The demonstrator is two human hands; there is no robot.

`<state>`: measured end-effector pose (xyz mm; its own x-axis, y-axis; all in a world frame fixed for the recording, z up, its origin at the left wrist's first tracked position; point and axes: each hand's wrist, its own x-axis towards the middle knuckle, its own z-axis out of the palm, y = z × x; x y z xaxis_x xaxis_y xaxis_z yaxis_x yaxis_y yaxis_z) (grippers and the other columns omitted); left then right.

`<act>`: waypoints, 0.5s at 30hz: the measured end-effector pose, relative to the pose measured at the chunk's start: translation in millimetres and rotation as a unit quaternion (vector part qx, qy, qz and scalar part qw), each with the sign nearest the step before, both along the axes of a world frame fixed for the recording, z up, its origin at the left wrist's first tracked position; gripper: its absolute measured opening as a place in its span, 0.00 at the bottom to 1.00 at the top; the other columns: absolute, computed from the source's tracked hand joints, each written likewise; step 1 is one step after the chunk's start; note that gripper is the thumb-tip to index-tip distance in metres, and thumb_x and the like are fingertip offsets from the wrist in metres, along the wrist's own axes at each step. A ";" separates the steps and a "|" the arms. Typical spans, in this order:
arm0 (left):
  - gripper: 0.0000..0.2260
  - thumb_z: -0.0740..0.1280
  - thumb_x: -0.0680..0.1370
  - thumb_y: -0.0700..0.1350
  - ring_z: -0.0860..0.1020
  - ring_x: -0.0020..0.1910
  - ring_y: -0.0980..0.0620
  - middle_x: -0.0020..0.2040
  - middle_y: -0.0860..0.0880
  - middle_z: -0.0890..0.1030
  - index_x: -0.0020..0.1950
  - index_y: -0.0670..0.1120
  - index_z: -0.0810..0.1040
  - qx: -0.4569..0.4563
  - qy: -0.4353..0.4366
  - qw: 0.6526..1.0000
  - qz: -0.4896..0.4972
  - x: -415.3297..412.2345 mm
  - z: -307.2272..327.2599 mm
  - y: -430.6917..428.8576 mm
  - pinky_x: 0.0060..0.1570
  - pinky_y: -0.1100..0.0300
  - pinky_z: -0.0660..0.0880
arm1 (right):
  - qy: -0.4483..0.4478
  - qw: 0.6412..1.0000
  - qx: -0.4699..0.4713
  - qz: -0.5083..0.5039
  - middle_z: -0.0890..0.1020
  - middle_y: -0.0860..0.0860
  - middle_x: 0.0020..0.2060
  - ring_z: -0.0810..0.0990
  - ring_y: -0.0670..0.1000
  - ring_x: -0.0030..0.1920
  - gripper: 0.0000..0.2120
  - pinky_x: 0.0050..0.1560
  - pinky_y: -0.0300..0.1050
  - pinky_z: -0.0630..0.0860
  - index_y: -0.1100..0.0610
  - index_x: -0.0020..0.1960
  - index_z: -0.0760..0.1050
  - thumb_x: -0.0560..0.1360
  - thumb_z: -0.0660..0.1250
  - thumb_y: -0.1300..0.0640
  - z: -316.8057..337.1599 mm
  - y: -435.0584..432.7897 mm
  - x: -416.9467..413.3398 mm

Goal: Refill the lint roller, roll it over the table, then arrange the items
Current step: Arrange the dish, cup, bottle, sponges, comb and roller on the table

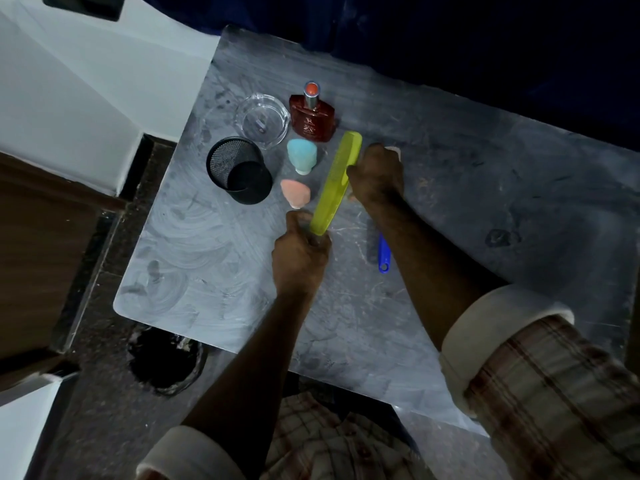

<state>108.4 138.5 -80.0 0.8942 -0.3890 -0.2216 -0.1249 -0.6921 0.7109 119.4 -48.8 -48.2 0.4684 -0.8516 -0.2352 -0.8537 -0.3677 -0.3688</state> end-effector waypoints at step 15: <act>0.19 0.76 0.74 0.63 0.86 0.53 0.40 0.47 0.48 0.88 0.52 0.51 0.78 0.048 0.060 0.983 -0.169 -58.0 18.9 -55.5 0.52 0.48 0.83 | -0.008 0.996 -0.009 -0.087 0.86 0.56 0.49 0.85 0.58 0.51 0.19 0.51 0.49 0.79 0.57 0.51 0.80 0.73 0.71 0.41 20.8 18.0 -119.6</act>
